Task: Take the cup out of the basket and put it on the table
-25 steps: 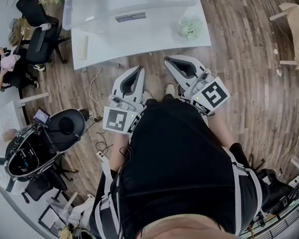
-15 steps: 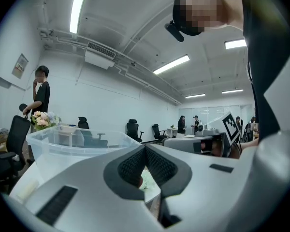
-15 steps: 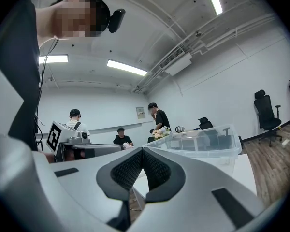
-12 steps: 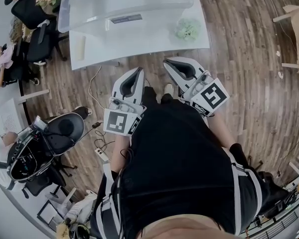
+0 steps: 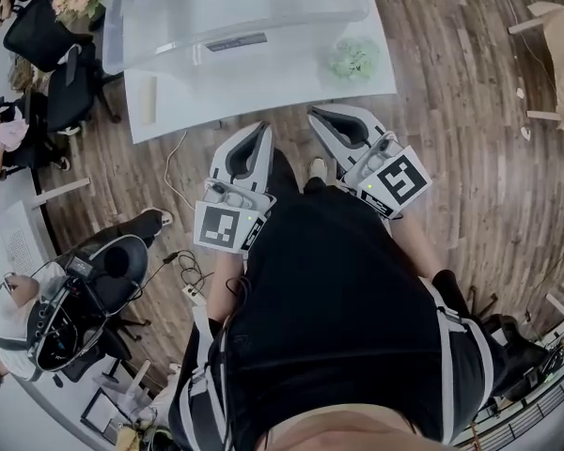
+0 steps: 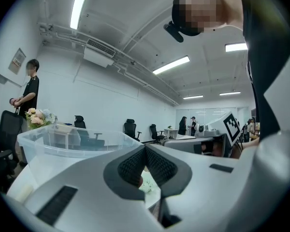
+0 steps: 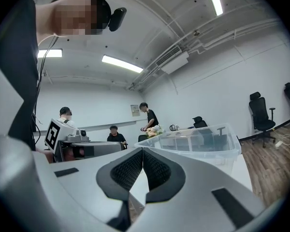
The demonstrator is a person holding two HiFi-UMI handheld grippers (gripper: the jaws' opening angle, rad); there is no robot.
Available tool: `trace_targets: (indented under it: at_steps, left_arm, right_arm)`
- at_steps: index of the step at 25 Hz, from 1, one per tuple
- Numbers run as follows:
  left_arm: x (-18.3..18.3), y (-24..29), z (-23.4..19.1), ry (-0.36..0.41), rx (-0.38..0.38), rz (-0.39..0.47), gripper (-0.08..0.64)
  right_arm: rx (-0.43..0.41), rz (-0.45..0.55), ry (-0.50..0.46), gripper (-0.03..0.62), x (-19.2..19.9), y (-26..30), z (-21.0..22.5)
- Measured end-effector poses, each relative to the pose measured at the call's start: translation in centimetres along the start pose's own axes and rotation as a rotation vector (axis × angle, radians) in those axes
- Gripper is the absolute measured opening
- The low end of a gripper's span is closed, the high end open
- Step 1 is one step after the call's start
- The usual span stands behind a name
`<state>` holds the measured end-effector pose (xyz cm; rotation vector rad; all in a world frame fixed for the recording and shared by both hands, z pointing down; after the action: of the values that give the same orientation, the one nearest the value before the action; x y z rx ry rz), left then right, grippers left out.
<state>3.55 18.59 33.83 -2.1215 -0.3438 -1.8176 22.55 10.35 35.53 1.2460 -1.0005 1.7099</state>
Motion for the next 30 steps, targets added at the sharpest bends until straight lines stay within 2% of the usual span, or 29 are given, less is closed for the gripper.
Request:
trace_targets:
  at_steps: [13, 22, 30]
  left_arm:
    - [-1.5, 2.6, -10.0, -0.016, 0.049, 0.025, 0.017]
    - [-2.9, 3.5, -18.3, -0.017, 0.112, 0.015, 0.017]
    - [-2.9, 3.8, -23.8, -0.029, 0.165, 0.013, 0.017]
  right_arm:
    - [0.032, -0.007, -0.037, 0.018, -0.6, 9.5, 1.4]
    - [0.100, 0.005, -0.056, 0.018, -0.4, 17.0, 1.5]
    - [0.167, -0.001, -0.057, 0.018, 0.6, 22.1, 1.9]
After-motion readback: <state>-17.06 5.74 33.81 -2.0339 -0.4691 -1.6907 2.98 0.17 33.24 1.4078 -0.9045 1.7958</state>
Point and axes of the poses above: the fingertips, and each gripper's own axes: y forward along the fingers, z to its right, x out of its underside, the point moved 10 cm from there along -y, backward along the fingers, and after that the axes turned 12 degrees about z, right-handed, at the moved point
